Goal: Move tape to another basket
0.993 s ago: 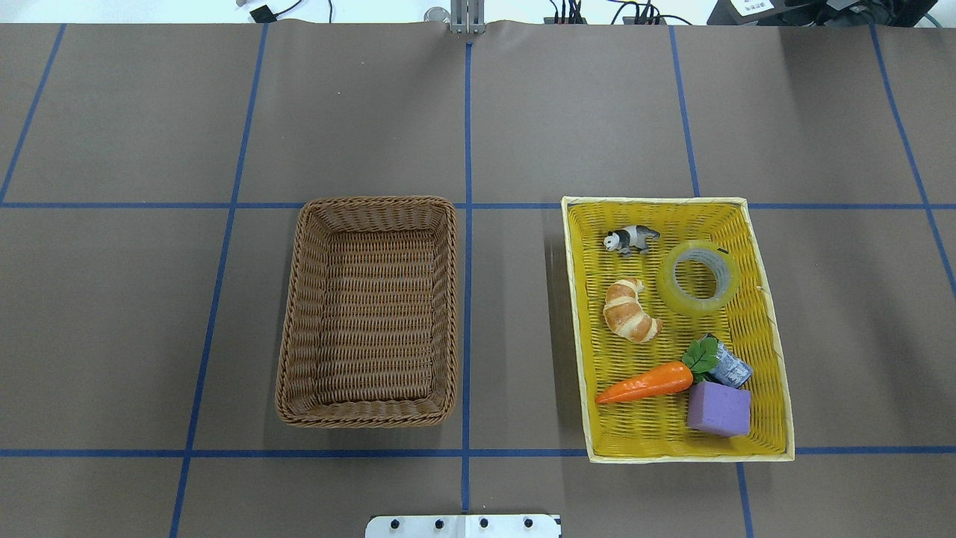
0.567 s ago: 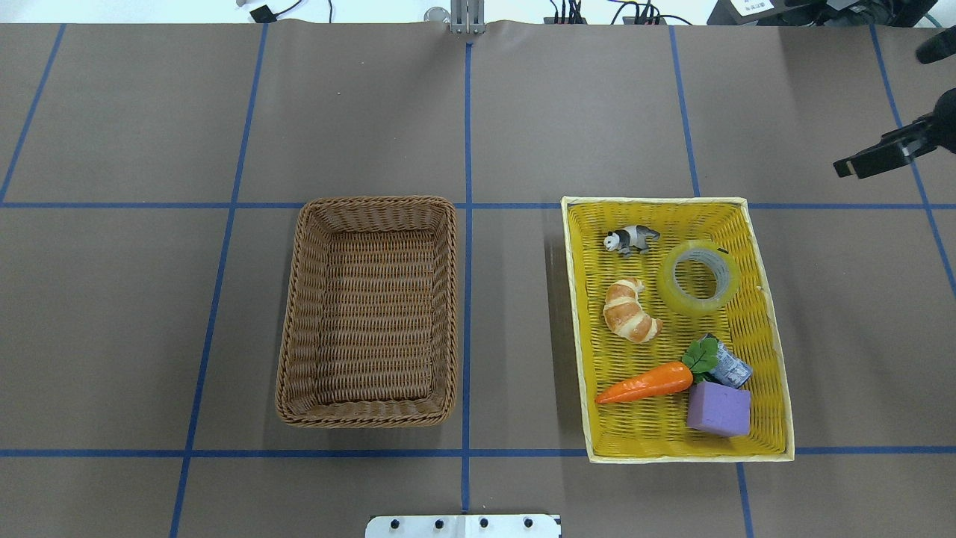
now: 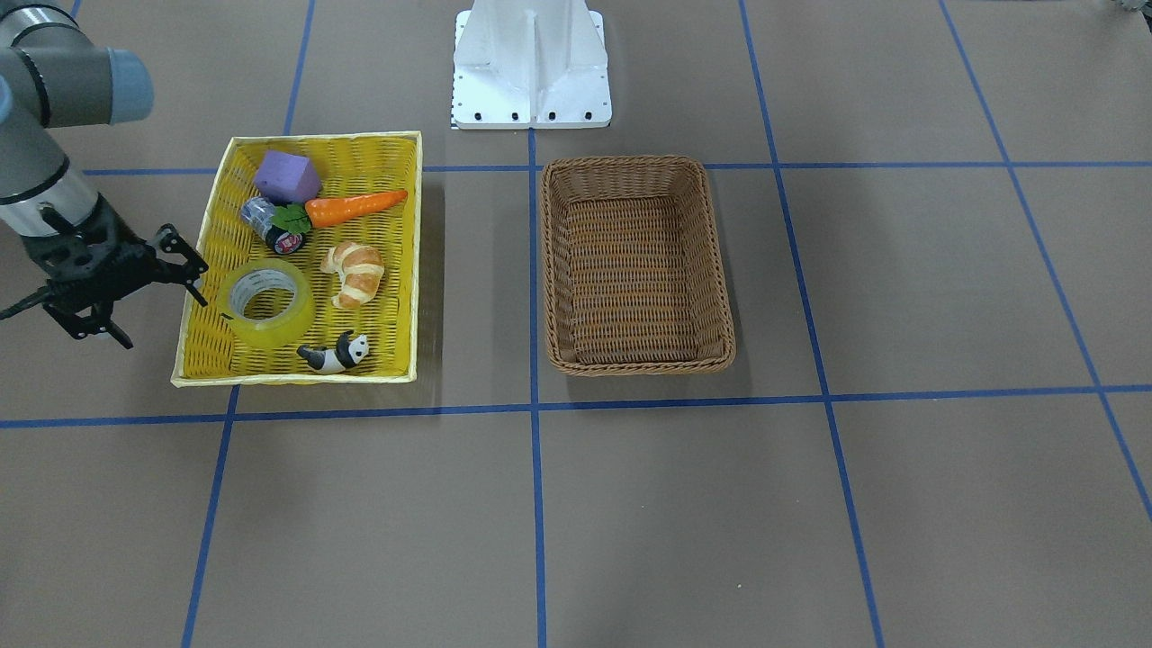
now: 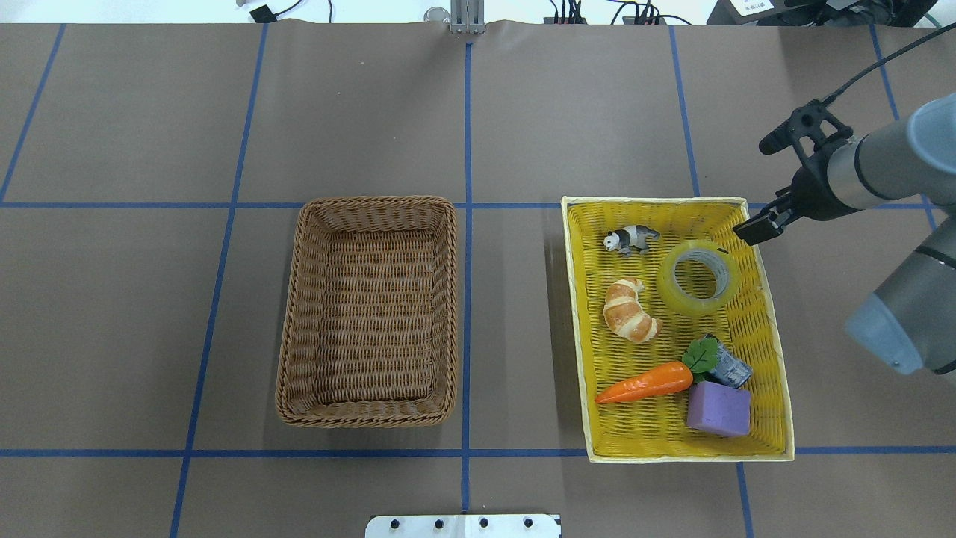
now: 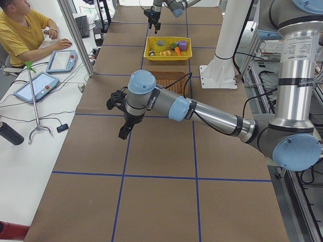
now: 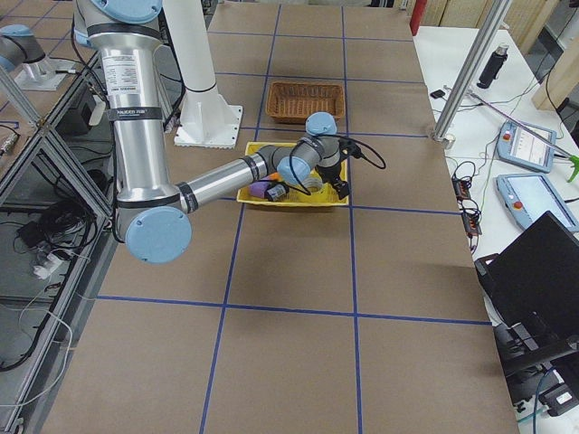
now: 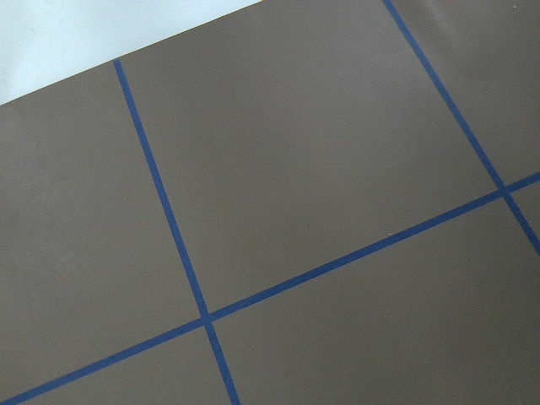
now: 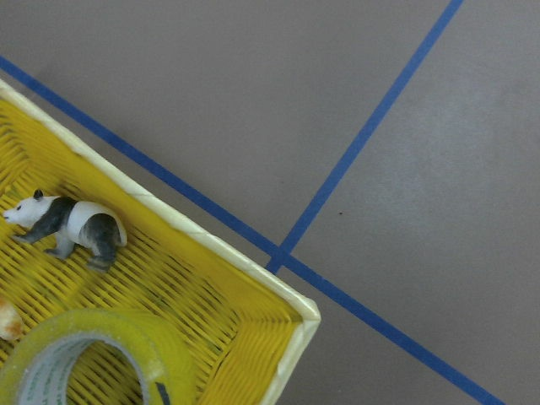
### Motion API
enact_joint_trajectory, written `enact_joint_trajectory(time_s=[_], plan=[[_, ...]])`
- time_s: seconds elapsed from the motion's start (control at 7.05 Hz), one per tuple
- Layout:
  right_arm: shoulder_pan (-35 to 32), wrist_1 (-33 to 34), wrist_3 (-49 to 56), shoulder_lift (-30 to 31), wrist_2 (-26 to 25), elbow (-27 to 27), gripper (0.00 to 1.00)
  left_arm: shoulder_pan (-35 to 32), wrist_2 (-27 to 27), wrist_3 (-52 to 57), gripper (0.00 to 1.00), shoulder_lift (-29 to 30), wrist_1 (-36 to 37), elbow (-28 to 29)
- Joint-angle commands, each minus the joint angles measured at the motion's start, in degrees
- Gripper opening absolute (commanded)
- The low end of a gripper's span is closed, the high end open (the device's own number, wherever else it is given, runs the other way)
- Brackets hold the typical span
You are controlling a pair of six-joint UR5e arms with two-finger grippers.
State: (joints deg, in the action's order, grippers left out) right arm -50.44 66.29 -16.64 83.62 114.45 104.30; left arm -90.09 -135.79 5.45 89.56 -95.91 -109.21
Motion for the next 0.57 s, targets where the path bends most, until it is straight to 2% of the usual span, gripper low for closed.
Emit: enact_joint_trajectory(time_s=[0.0, 0.28, 0.43], plan=[[4.4, 0.1, -0.1, -2.3, -4.9, -3.0, 0.94, 0.0, 0.0, 0.0, 0.99, 0.0, 0.0, 0.0], [5.4, 0.2, -0.1, -3.2, -4.5, -3.8, 0.91, 0.0, 0.0, 0.0, 0.99, 0.0, -0.1, 0.1], [6.4, 0.2, -0.1, -3.2, -4.6, -3.9, 0.84, 0.0, 0.0, -0.1, 0.99, 0.0, -0.1, 0.1]])
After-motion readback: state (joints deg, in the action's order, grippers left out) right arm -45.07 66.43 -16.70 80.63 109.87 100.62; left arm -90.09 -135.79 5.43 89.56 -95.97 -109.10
